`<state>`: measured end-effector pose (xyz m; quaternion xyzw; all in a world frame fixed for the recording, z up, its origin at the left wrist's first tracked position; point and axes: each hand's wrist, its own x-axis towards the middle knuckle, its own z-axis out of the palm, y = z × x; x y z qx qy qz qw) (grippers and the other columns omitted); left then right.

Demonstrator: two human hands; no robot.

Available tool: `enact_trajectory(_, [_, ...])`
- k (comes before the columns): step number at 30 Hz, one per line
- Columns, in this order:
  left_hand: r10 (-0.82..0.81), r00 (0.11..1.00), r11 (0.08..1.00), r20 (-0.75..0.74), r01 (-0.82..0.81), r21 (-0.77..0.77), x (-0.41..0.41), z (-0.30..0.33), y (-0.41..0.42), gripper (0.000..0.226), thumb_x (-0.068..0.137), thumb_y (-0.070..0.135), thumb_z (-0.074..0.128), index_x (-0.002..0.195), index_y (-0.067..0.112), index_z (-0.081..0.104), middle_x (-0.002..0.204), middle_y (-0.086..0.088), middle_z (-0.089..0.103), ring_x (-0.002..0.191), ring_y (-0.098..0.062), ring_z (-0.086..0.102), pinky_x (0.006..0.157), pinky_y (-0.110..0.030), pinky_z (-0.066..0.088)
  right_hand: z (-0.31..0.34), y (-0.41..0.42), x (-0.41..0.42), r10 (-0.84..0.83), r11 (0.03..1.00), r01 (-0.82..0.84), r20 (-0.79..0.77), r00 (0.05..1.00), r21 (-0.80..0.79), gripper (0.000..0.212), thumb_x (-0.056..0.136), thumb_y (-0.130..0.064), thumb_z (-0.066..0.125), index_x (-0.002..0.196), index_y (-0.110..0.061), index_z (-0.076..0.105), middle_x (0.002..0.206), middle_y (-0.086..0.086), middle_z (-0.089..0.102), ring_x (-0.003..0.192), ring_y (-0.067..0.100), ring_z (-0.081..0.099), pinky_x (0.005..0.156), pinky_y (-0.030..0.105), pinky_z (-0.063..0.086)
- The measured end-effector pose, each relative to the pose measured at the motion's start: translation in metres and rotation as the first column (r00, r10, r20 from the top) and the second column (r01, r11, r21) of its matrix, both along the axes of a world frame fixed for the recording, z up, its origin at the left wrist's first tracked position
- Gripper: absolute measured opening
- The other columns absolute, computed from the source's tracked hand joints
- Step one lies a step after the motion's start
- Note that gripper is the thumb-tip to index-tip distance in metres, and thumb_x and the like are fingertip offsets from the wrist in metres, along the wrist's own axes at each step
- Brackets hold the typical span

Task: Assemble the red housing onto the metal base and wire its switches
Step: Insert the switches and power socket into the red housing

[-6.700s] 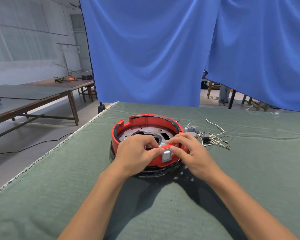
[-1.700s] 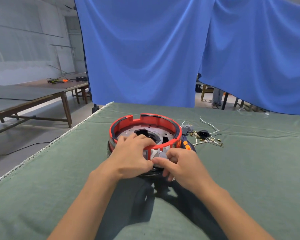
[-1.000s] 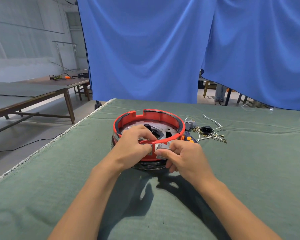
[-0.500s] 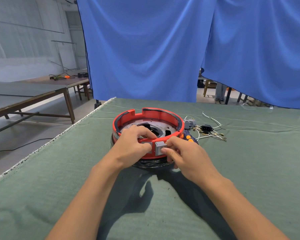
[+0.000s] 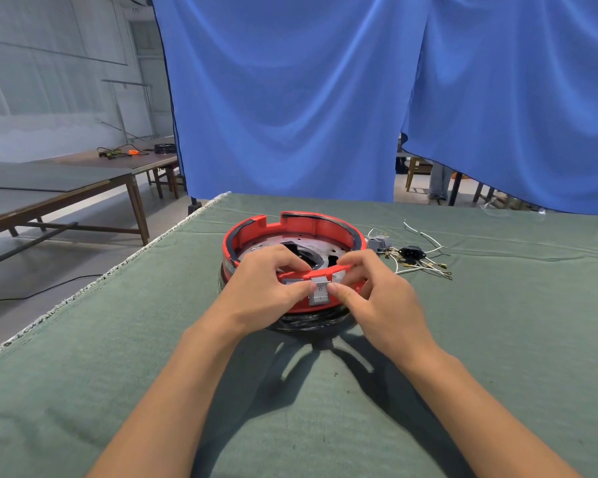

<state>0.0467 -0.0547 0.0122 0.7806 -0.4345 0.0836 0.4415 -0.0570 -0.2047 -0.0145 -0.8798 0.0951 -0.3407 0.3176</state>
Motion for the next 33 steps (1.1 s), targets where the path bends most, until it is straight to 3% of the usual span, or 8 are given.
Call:
enact_trajectory(3, [0.012, 0.999, 1.0, 0.033, -0.012, -0.016, 0.0, -0.001, -0.001, 0.014, 0.076, 0.018, 0.078, 0.089, 0.015, 0.074, 0.088, 0.008, 0.067, 0.086, -0.006, 0.062, 0.081, -0.029, 0.049, 0.001, 0.0, 0.001, 0.001, 0.997, 0.001, 0.026, 1.0, -0.072, 0.038, 0.085, -0.035, 0.065, 0.12, -0.039, 0.054, 0.105, -0.023, 0.049, 0.077, 0.0, 0.054, 0.074, 0.032, 0.048])
enact_trajectory(6, [0.026, 0.999, 0.999, 0.047, -0.025, -0.025, 0.0, -0.001, -0.002, 0.014, 0.076, 0.018, 0.078, 0.089, 0.014, 0.075, 0.087, 0.008, 0.067, 0.084, -0.004, 0.062, 0.079, -0.024, 0.049, 0.0, -0.003, 0.004, 0.031, 0.994, -0.036, -0.047, 0.998, -0.102, 0.036, 0.09, -0.037, 0.059, 0.126, -0.035, 0.056, 0.127, -0.025, 0.044, 0.1, -0.006, 0.049, 0.086, 0.031, 0.046])
enact_trajectory(11, [0.041, 0.999, 0.999, 0.024, -0.041, -0.023, -0.003, 0.002, -0.003, 0.011, 0.077, 0.02, 0.077, 0.088, 0.016, 0.076, 0.085, 0.007, 0.066, 0.08, -0.003, 0.061, 0.072, -0.018, 0.046, 0.004, -0.01, 0.01, 0.144, 0.989, -0.142, -0.064, 0.987, 0.043, 0.018, 0.089, -0.03, 0.063, 0.106, -0.034, 0.062, 0.106, -0.021, 0.05, 0.072, 0.0, 0.051, 0.079, 0.033, 0.047])
enact_trajectory(15, [0.027, 1.0, 0.999, -0.002, -0.027, -0.022, -0.004, 0.004, -0.002, 0.011, 0.078, 0.019, 0.077, 0.089, 0.016, 0.078, 0.084, 0.003, 0.066, 0.079, -0.008, 0.061, 0.073, -0.029, 0.049, 0.006, -0.013, 0.016, 0.178, 0.981, -0.175, -0.035, 0.983, 0.079, 0.016, 0.087, -0.025, 0.066, 0.097, -0.037, 0.061, 0.099, -0.019, 0.051, 0.072, -0.002, 0.049, 0.068, 0.017, 0.037])
enact_trajectory(19, [0.024, 1.0, 0.999, -0.011, -0.024, -0.029, -0.003, 0.004, -0.003, 0.011, 0.079, 0.017, 0.076, 0.089, 0.014, 0.078, 0.083, 0.0, 0.067, 0.08, -0.013, 0.063, 0.075, -0.037, 0.051, 0.006, -0.013, 0.019, 0.154, 0.984, -0.153, 0.003, 0.988, 0.095, 0.016, 0.085, -0.022, 0.068, 0.091, -0.035, 0.061, 0.096, -0.018, 0.055, 0.078, 0.0, 0.052, 0.069, 0.02, 0.038])
enact_trajectory(23, [0.016, 1.0, 1.0, -0.003, -0.016, -0.015, -0.003, 0.004, -0.002, 0.014, 0.077, 0.015, 0.077, 0.092, 0.012, 0.077, 0.087, 0.001, 0.067, 0.083, -0.012, 0.063, 0.077, -0.031, 0.051, 0.004, -0.012, 0.017, 0.174, 0.978, -0.175, 0.019, 0.985, 0.116, 0.019, 0.085, -0.019, 0.068, 0.092, -0.035, 0.061, 0.099, -0.017, 0.056, 0.08, -0.001, 0.053, 0.071, 0.021, 0.041])
enact_trajectory(27, [0.003, 0.999, 0.996, 0.048, -0.007, 0.089, -0.003, 0.003, 0.001, 0.028, 0.071, 0.014, 0.08, 0.096, 0.013, 0.07, 0.095, 0.007, 0.062, 0.093, -0.007, 0.056, 0.082, -0.018, 0.043, 0.005, -0.016, 0.008, 0.247, 0.964, -0.239, -0.054, 0.968, 0.119, 0.038, 0.078, -0.008, 0.073, 0.102, -0.035, 0.061, 0.11, -0.021, 0.051, 0.069, -0.013, 0.051, 0.072, 0.019, 0.04])
enact_trajectory(33, [-0.01, 1.0, 0.988, 0.007, 0.009, 0.151, -0.001, 0.0, 0.0, 0.031, 0.069, 0.015, 0.079, 0.096, 0.019, 0.065, 0.092, 0.011, 0.066, 0.091, -0.011, 0.061, 0.089, -0.036, 0.047, 0.005, -0.012, 0.012, 0.165, 0.986, -0.162, -0.074, 0.984, 0.044, 0.038, 0.075, -0.005, 0.071, 0.106, -0.027, 0.063, 0.11, -0.016, 0.052, 0.074, -0.007, 0.048, 0.079, 0.028, 0.045])
